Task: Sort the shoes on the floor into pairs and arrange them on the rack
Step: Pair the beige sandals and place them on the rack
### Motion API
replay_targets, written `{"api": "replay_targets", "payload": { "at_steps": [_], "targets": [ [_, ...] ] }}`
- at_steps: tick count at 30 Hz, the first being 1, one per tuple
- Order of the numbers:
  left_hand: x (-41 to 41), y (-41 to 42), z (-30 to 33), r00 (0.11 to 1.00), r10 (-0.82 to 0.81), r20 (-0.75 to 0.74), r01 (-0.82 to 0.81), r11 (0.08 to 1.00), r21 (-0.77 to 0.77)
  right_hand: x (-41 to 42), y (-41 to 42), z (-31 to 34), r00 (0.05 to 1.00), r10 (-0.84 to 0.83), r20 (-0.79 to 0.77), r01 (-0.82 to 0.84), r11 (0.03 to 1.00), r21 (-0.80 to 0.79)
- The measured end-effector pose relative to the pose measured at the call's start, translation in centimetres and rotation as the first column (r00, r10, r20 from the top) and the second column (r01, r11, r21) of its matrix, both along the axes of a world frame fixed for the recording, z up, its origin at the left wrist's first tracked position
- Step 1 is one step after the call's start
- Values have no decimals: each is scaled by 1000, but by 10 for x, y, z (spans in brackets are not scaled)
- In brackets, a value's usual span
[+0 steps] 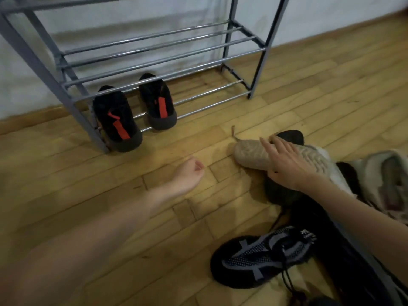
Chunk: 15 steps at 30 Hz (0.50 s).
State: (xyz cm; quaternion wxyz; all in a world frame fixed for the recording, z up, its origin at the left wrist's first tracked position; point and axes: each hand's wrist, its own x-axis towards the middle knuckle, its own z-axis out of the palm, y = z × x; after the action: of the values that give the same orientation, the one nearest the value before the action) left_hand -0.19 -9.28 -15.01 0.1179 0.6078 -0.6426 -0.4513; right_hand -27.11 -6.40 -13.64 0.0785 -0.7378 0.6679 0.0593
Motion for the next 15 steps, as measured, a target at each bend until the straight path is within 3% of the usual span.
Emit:
{"api": "replay_targets", "payload": {
  "at_steps": [3, 6, 11, 15],
  "targets": [
    [-18, -2, 2, 976, -203, 74, 208, 976, -62, -29, 20, -9, 990, -118, -84, 120, 992, 28],
    [-33, -7, 3, 945, -301, 127, 316, 940, -126, -40, 27, -12, 977, -202, -62, 203, 979, 10],
    [-52, -9, 7, 897, -390, 210, 427, 887, -178, -39, 21, -13, 972, -186, -142, 190, 982, 16],
    [-57, -13, 12, 892, -380, 246, 436, 867, -243, -34, 19, -4, 966, -73, -248, 62, 997, -51]
  ]
}}
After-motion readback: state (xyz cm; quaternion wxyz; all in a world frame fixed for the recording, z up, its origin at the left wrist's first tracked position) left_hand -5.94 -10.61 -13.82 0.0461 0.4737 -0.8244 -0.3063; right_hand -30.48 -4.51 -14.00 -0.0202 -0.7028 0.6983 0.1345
